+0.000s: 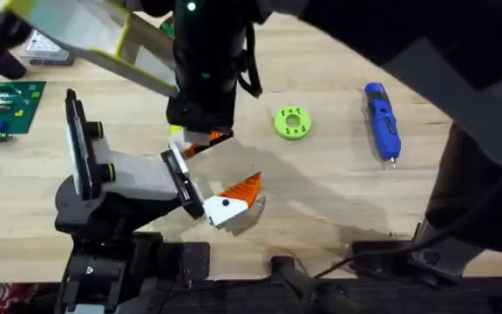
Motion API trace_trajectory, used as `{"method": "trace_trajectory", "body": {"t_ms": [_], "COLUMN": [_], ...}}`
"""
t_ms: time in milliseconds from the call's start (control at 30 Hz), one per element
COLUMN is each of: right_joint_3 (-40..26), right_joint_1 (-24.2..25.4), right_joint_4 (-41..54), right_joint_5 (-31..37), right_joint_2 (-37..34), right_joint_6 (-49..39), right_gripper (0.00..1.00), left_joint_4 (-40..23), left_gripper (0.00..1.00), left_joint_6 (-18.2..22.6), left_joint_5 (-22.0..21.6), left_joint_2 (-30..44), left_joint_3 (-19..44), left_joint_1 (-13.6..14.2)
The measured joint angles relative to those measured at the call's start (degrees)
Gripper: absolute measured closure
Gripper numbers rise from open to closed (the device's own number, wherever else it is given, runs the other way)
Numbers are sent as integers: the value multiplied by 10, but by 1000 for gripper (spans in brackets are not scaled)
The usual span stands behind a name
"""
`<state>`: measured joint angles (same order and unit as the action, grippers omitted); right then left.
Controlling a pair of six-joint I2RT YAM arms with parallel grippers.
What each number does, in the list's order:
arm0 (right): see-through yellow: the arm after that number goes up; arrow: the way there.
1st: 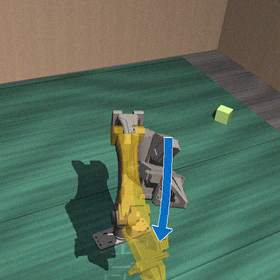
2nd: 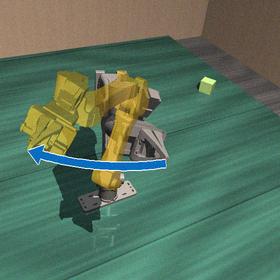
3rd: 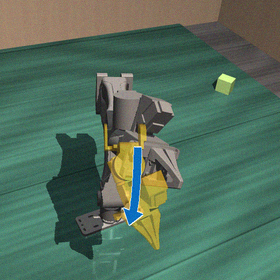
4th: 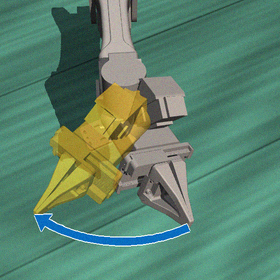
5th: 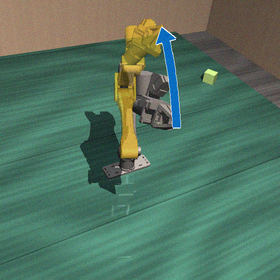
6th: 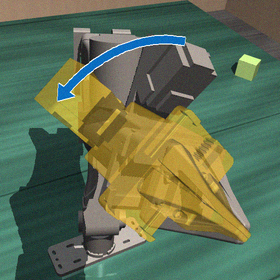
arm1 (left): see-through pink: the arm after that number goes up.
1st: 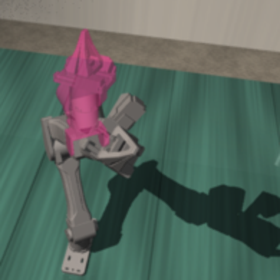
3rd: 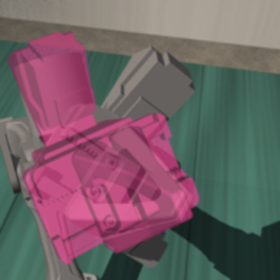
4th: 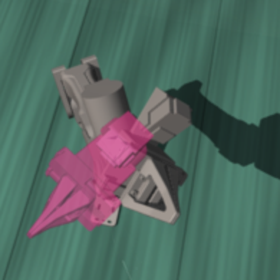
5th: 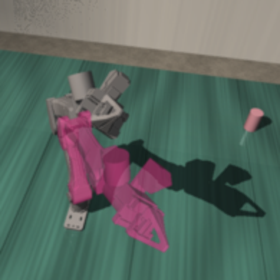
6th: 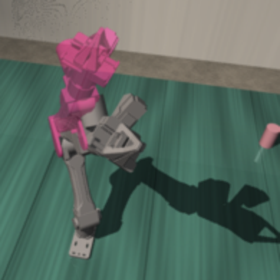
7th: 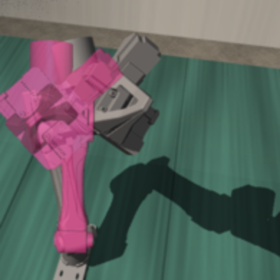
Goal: Pick up the gripper from the table and insert it into the empty holder that is missing its gripper. Then pick up a screw, insert it into the mounting hole, and use the screwdriver to tighten it. Finally, clean up the table by picking up the vegetable and placing it into the bucket.
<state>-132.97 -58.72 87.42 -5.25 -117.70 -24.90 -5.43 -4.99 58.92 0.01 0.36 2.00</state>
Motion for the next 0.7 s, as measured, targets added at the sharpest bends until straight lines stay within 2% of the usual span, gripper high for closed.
{"method": "trace_trajectory", "body": {"t_ms": [700], "right_joint_3": [0], "right_joint_1": [-1], "right_joint_4": [-19], "right_joint_5": [1], "right_joint_2": [-12], "right_joint_6": [-5], "right_gripper": [990], "left_joint_4": [0], "left_gripper": [15], "left_joint_6": [-1], "left_joint_5": [0], "left_joint_2": [0], "left_joint_3": [0], "left_joint_1": [0]}}
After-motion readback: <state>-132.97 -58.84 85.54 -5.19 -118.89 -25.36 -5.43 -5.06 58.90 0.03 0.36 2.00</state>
